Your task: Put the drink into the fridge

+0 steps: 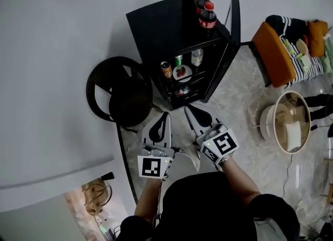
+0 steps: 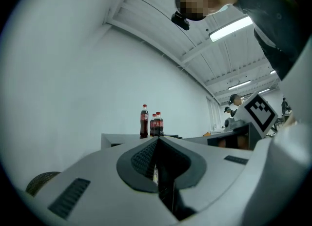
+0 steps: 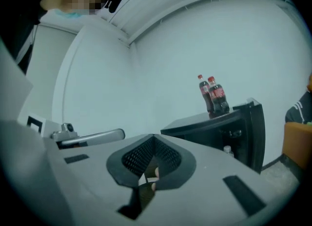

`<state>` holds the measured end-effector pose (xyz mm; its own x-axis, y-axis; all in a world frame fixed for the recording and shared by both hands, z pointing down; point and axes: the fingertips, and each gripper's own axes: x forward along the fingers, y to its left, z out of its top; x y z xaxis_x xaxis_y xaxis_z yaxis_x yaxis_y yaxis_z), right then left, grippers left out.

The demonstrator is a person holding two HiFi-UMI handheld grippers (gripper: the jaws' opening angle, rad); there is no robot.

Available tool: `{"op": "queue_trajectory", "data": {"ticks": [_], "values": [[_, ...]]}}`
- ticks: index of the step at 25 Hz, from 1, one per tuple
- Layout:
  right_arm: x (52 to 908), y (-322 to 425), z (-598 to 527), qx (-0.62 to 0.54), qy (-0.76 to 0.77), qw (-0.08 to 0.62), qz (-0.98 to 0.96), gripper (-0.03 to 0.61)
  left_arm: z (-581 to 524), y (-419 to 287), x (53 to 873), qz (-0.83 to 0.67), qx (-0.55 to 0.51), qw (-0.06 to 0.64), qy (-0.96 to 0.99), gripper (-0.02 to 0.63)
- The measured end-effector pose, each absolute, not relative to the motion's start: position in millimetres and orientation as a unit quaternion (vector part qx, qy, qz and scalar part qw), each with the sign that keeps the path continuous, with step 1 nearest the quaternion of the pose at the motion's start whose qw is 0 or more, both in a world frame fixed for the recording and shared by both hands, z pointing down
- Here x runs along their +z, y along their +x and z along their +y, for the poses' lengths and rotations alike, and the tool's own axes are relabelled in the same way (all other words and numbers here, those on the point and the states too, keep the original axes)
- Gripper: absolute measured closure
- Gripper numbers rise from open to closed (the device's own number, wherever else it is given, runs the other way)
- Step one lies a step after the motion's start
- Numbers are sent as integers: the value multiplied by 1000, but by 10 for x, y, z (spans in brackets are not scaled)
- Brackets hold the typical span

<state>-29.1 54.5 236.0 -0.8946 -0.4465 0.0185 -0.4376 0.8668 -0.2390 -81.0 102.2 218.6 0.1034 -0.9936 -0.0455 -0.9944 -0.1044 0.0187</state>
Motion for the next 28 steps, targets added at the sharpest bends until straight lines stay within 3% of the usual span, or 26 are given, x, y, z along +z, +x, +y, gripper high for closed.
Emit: {"op": "queue_trajectory", "data": {"ticks": [6, 16, 28], "values": [[1808, -389, 694, -69, -196, 28, 978, 565, 1230, -902, 1766, 678, 24, 18, -735, 604], [1288, -222, 855, -90, -213, 4, 973, 565, 1507, -847, 1324, 670, 31, 17, -742, 604], [1020, -257, 993, -71, -210, 27, 975, 565, 1578, -922, 1166, 677, 52, 16, -734, 604]]}}
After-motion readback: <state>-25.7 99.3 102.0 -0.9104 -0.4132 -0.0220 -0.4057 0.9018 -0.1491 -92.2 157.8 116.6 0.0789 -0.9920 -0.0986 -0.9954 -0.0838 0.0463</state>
